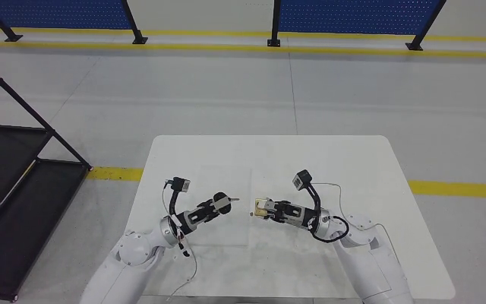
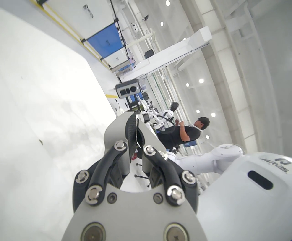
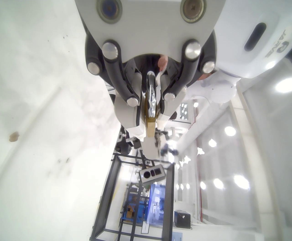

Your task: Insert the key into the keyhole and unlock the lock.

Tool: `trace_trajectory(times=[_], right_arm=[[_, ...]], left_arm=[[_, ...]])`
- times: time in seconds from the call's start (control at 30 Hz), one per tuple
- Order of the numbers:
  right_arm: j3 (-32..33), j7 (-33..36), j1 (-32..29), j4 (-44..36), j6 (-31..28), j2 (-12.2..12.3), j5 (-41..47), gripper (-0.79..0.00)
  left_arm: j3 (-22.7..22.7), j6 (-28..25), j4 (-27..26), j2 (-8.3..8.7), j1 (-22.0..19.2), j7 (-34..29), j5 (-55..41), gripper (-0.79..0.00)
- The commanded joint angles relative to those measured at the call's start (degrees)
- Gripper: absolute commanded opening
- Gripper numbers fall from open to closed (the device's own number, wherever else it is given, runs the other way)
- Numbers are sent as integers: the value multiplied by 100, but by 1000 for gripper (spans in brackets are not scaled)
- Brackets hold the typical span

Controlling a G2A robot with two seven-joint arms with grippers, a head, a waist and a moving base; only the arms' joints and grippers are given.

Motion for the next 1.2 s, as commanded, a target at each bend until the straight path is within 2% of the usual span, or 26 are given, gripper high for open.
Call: trace_trajectory(times=[0.0, 0.13, 0.17, 0.23, 0.33, 0.4, 0.53, 0.6, 0.67, 0.7, 1.03, 1.07, 1.17], right_arm=[[0, 0, 0, 0, 0, 0, 0, -785], [0, 0, 0, 0, 0, 0, 0, -785], [0, 0, 0, 0, 0, 0, 0, -785], [0, 0, 0, 0, 0, 0, 0, -785], [0, 0, 0, 0, 0, 0, 0, -785], [0, 0, 0, 0, 0, 0, 0, -785], [0, 0, 0, 0, 0, 0, 0, -785], [0, 0, 0, 0, 0, 0, 0, -785], [0, 0, 0, 0, 0, 0, 0, -785], [0, 0, 0, 0, 0, 0, 0, -785], [0, 0, 0, 0, 0, 0, 0, -785], [0, 0, 0, 0, 0, 0, 0, -785], [0, 0, 0, 0, 0, 0, 0, -785]], left_arm=[[-164, -796, 146, -8, -87, 425, 720, -785], [-465, -1918, 459, -59, -298, 1329, 2434, -785], [-523, -1958, 470, -81, -361, 1588, 2853, -785], [-706, -1958, 330, -113, -490, 2212, 4062, -785], [-747, -1958, 166, -150, -552, 3533, 5879, -785], [-799, -1958, 117, -127, -622, 4430, 7521, -785], [-637, -1901, 267, -56, -763, 6575, 10102, -785], [-510, -1584, 449, 1, -852, 7602, 11200, -785], [-332, -1286, 781, 59, -970, 8534, 11994, -785], [-273, -1198, 904, 75, -1017, 8804, 12174, -785], [-273, -1198, 904, 75, -1017, 8804, 12174, -785], [-253, -1027, 890, 74, -1037, 8692, 12245, -785], [-84, -248, 978, 76, -1144, 8896, 12657, -785]])
